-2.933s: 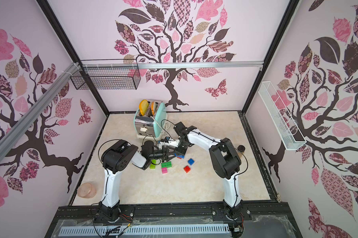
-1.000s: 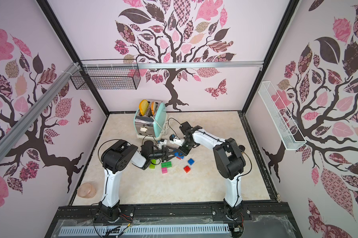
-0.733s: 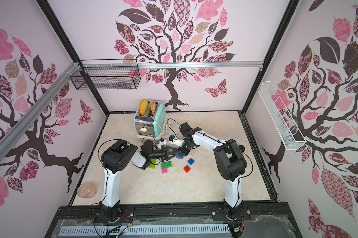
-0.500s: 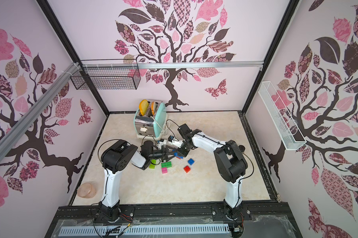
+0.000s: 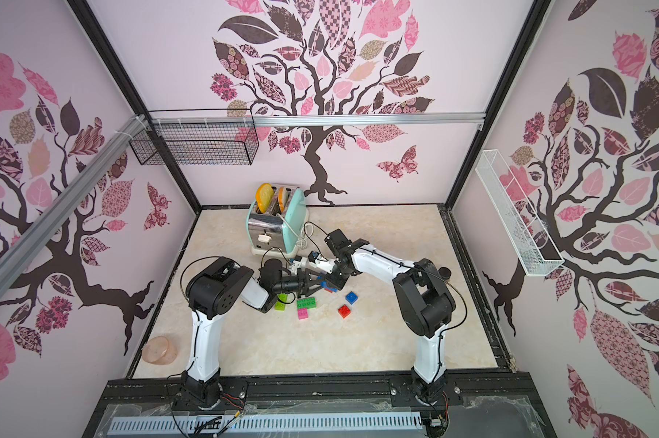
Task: Assemble a heart with lego
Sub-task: Assemble the lego brick with the lego brick.
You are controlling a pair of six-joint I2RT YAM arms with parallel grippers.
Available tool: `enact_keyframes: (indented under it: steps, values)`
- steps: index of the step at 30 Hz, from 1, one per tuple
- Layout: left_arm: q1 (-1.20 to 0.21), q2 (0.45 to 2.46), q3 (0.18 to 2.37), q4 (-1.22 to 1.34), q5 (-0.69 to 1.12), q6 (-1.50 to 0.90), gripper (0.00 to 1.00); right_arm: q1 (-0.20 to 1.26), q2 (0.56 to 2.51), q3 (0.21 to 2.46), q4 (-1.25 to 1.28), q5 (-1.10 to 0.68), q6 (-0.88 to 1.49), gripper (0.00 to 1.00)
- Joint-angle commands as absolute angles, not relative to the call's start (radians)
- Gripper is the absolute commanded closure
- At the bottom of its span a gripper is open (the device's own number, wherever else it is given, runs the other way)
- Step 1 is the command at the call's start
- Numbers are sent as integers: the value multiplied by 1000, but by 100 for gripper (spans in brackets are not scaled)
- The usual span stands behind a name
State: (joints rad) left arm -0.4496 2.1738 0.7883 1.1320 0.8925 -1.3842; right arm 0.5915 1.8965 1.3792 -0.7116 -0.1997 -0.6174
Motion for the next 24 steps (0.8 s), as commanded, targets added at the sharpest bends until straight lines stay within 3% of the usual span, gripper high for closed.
enact_keyframes:
  steps: [1, 6, 12, 15, 19, 24]
  values:
    - [-450, 2158, 784, 1163, 904, -1390, 56, 590, 1925, 1389, -754, -156, -640, 78]
    - [-450, 2158, 776, 1164, 902, -1387, 60, 584, 1903, 1375, -711, -175, -599, 68]
    - [-448, 2157, 776, 1164, 900, -1387, 61, 508, 1775, 1359, -639, -286, -488, 38]
    - [-448, 2157, 774, 1164, 897, -1387, 61, 485, 1743, 1382, -656, -269, -429, 29]
    - [-444, 2157, 769, 1163, 890, -1382, 61, 484, 1760, 1444, -775, -206, -332, 25]
    - [-435, 2148, 765, 1153, 887, -1368, 61, 486, 1683, 1327, -776, -137, -229, 24]
